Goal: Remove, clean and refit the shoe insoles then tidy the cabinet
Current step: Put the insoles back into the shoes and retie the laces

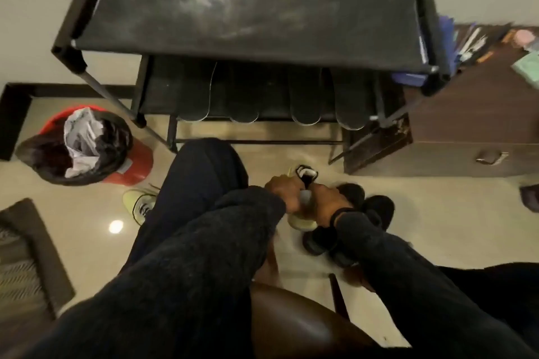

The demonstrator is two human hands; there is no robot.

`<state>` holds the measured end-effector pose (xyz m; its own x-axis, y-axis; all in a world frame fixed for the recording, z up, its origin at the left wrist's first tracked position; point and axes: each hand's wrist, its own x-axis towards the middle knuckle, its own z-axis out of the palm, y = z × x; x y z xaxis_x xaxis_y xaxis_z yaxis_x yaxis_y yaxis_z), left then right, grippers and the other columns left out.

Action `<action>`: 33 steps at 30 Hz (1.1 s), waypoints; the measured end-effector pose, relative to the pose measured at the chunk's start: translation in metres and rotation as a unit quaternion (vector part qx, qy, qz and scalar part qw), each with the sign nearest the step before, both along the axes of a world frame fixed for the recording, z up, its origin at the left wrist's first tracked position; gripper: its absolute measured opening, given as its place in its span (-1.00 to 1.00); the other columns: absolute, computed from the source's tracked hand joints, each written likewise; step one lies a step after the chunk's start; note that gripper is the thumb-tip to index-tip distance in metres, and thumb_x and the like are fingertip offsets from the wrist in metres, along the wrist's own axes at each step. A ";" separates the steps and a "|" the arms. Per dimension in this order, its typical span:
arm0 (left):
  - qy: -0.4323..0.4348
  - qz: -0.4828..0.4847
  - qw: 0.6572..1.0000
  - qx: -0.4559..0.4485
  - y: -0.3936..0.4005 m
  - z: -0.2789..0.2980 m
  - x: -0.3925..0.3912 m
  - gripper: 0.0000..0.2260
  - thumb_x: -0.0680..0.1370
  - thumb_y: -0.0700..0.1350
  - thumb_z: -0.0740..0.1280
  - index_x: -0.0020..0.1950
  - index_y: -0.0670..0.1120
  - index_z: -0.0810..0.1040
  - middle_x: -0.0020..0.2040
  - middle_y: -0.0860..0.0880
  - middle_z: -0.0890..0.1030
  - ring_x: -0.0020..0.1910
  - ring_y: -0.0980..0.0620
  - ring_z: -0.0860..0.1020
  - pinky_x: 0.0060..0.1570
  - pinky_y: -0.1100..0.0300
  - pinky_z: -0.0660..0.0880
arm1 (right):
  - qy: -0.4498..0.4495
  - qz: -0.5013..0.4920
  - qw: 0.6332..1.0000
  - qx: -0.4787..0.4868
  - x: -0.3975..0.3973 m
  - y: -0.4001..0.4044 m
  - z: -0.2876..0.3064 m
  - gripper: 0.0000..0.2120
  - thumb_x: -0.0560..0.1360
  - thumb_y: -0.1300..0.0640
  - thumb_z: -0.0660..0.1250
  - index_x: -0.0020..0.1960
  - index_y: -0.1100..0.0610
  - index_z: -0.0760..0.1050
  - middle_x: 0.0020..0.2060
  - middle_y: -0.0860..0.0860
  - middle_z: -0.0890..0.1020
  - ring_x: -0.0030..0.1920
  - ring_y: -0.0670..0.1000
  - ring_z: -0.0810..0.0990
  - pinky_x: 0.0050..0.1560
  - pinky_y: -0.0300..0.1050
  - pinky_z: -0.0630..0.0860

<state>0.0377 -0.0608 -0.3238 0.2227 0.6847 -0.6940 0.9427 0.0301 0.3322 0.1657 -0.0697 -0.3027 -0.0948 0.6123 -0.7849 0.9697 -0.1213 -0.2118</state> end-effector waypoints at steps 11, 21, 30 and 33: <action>-0.036 0.025 0.989 -0.142 -0.009 -0.072 0.015 -0.39 0.61 -0.03 0.33 0.60 -0.07 0.15 0.39 -0.19 0.47 0.28 -0.23 0.52 0.20 -0.05 0.51 | 0.026 -0.116 0.993 -0.021 0.000 -0.012 -0.110 -0.47 0.59 0.12 0.32 0.52 0.05 0.29 0.29 0.21 0.57 0.27 0.25 0.57 0.24 0.05 0.50; -0.034 0.082 0.993 -0.083 0.021 -0.030 0.011 -0.58 0.56 0.00 0.38 0.38 -0.12 0.49 0.34 -0.15 0.54 0.26 -0.18 0.55 0.19 0.03 0.52 | 0.035 -0.104 0.992 -0.070 -0.002 0.029 -0.074 -0.63 0.49 0.24 0.47 0.27 0.12 0.50 0.17 0.17 0.65 0.07 0.14 0.65 0.06 -0.08 0.58; -0.076 0.175 0.969 0.160 0.057 0.130 -0.080 -0.61 0.64 0.09 0.23 0.42 -0.05 0.46 0.32 -0.13 0.51 0.26 -0.14 0.53 0.25 -0.02 0.49 | 0.149 0.029 0.986 0.075 -0.106 0.087 0.089 -0.55 0.60 0.18 0.35 0.43 0.32 0.38 0.36 0.24 0.49 0.36 0.21 0.46 -0.09 -0.26 0.39; -0.090 0.248 0.932 0.249 0.039 0.158 -0.136 -0.63 0.62 0.11 0.25 0.38 0.01 0.53 0.26 -0.09 0.59 0.22 -0.12 0.56 0.19 0.02 0.50 | 0.197 0.075 0.972 0.099 -0.163 0.095 0.127 -0.56 0.58 -0.03 0.32 0.33 0.22 0.46 0.10 0.10 0.58 0.18 0.17 0.57 0.09 -0.07 0.48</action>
<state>-0.0981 -0.0218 -0.1663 -0.1249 0.9613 -0.2454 0.7814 0.2477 0.5728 0.0032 0.0248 -0.1760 -0.4642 0.7042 -0.5373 0.8118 0.0956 -0.5760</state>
